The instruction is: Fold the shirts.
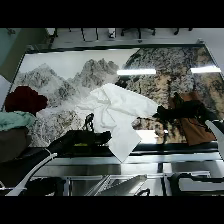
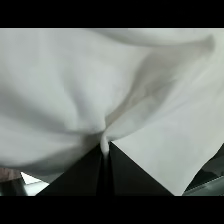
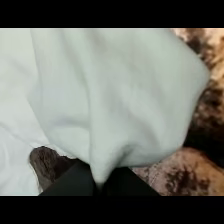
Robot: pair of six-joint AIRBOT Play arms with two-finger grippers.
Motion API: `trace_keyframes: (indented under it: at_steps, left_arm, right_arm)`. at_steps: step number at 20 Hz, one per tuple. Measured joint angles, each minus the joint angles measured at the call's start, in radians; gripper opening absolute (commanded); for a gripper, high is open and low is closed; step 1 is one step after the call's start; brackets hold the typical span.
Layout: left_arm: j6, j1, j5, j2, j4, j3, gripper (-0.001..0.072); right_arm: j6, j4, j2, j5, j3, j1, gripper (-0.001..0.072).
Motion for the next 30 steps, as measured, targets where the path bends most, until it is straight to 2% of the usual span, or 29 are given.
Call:
trace_keyframes:
  at_steps: [4, 8, 11, 14, 18, 21, 25, 28, 30]
  left_arm:
    - [0.034, 0.069, 0.002, 0.113, 0.016, 0.01, 0.0014]
    - [0.111, 0.231, 0.068, 0.375, 0.016, 0.137, 0.0014]
    - [0.156, 0.405, 0.13, 0.568, 0.016, 0.349, 0.0014]
    - [0.183, 0.594, 0.203, 0.681, 0.013, 0.603, 0.0014]
    - [0.208, 0.822, 0.3, 0.709, 0.008, 0.949, 0.0014]
    - [0.219, 0.925, 0.414, 0.644, 0.001, 1.188, 0.0014]
    - [0.226, 0.912, 0.589, 0.511, -0.028, 1.35, 0.0014]
    - [0.237, 0.79, 0.656, 0.441, -0.015, 1.324, 0.0014]
    - [0.244, 0.684, 0.668, 0.407, 0.052, 1.276, 0.0014]
  right_arm:
    - [-0.013, 0.01, 0.038, -0.046, 0.01, -0.003, 0.0023]
    - [-0.035, 0.101, 0.215, -0.231, 0.142, -0.051, 0.0022]
    - [-0.027, 0.187, 0.385, -0.332, 0.373, -0.117, 0.0023]
    - [0.01, 0.227, 0.515, -0.36, 0.629, -0.187, 0.0022]
    - [0.038, 0.244, 0.623, -0.316, 0.88, -0.237, 0.0023]
    - [0.053, 0.246, 0.669, -0.292, 0.961, -0.228, 0.0023]
    - [0.064, 0.25, 0.665, -0.327, 0.977, -0.102, 0.0023]
    - [0.068, 0.245, 0.624, -0.354, 0.903, 0.045, 0.0022]
    - [0.072, 0.237, 0.591, -0.35, 0.85, 0.116, 0.0023]
